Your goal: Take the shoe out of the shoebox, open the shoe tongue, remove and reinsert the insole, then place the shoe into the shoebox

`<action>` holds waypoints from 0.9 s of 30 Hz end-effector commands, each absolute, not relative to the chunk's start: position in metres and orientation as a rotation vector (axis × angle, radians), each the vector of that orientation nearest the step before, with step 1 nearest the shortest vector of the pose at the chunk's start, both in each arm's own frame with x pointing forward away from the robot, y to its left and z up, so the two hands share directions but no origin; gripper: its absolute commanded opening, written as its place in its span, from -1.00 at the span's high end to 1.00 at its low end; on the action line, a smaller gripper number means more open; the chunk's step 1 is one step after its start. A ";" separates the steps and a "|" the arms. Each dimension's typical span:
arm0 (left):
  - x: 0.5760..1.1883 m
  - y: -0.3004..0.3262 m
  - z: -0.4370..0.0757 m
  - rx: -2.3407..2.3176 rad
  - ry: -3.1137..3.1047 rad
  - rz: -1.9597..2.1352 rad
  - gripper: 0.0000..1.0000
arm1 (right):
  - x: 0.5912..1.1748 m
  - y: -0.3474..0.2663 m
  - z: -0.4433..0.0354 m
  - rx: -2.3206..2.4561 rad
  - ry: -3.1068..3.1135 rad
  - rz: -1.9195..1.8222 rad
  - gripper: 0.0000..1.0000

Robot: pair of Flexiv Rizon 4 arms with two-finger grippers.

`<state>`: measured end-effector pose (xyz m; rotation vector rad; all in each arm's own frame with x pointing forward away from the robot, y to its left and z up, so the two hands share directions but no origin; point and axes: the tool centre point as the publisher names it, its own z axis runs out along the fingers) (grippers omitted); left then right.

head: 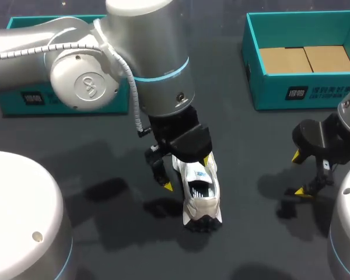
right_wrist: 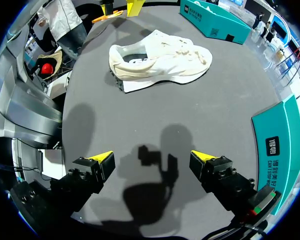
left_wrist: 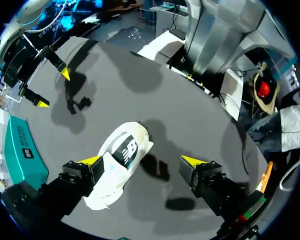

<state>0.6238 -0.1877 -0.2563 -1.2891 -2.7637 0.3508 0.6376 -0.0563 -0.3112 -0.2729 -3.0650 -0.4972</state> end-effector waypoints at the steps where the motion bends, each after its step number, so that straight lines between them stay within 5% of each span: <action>1: 0.621 -0.189 -0.255 -1.252 -2.788 0.328 -1.00 | 0.635 -0.057 -0.311 -0.275 -3.069 -0.494 -1.00; 9: 0.601 -0.206 -0.267 -0.481 -3.066 0.260 -1.00 | 0.635 -0.057 -0.311 -0.275 -3.069 -0.494 -1.00; 27: 0.581 -0.213 -0.289 -0.248 -3.142 0.291 -1.00 | 0.635 -0.057 -0.311 -0.275 -3.069 -0.494 -1.00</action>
